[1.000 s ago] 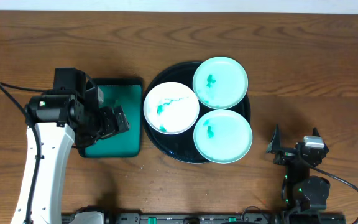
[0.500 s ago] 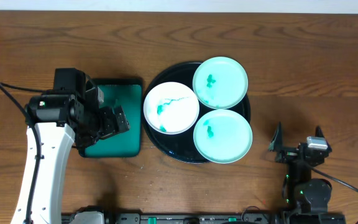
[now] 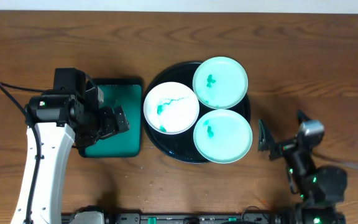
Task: Clean dirty plates on tray and stack at the side
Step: 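Move the left gripper over the green tray toward the sponge, then grasp the rim of the white plate with the right gripper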
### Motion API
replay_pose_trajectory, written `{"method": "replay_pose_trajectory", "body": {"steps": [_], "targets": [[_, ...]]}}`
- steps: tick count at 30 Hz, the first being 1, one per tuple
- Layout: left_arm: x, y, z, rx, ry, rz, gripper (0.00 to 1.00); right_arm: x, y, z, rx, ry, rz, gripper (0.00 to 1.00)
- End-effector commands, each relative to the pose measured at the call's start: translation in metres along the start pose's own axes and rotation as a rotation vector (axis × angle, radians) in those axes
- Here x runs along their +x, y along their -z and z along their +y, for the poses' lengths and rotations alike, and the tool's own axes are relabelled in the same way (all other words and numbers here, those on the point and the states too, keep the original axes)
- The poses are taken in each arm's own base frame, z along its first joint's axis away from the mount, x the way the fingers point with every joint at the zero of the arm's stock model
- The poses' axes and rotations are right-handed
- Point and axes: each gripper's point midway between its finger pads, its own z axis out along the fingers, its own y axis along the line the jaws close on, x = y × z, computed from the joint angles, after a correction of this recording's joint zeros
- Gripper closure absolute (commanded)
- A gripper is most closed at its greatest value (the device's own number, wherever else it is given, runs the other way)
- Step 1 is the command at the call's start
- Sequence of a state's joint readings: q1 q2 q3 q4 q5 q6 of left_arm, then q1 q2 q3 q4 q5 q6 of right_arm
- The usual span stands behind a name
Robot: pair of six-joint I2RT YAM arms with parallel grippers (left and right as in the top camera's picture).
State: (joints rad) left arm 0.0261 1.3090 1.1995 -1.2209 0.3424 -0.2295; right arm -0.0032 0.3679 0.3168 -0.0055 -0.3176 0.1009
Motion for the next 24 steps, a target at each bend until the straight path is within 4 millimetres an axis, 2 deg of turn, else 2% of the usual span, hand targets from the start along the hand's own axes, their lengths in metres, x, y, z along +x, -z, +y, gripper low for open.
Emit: {"method": "replay_pose_trajectory", "body": {"steps": [1, 8, 12, 15, 21, 24], "targets": [[0.001, -0.002, 0.0, 0.009, 0.009, 0.011, 0.02, -0.02, -0.022, 0.023, -0.152, -0.062, 0.112, 0.01], [0.001, -0.002, 0.0, 0.009, 0.01, 0.011, 0.02, -0.031, -0.074, 0.058, -0.431, -0.276, 0.478, 0.01], [0.001, -0.002, 0.0, 0.009, 0.01, 0.011, 0.02, -0.016, -0.09, 0.078, -0.503, -0.369, 0.707, 0.01], [0.001, -0.002, 0.0, 0.009, 0.01, 0.011, 0.02, 0.008, -0.092, 0.098, -0.557, -0.334, 0.872, 0.01], [0.001, -0.002, 0.0, 0.009, 0.01, 0.011, 0.02, 0.081, -0.085, 0.104, -0.41, -0.208, 1.185, 0.01], [0.001, -0.002, 0.0, 0.009, 0.01, 0.011, 0.02, 0.1, -0.084, 0.116, -0.424, -0.174, 1.247, 0.01]]}}
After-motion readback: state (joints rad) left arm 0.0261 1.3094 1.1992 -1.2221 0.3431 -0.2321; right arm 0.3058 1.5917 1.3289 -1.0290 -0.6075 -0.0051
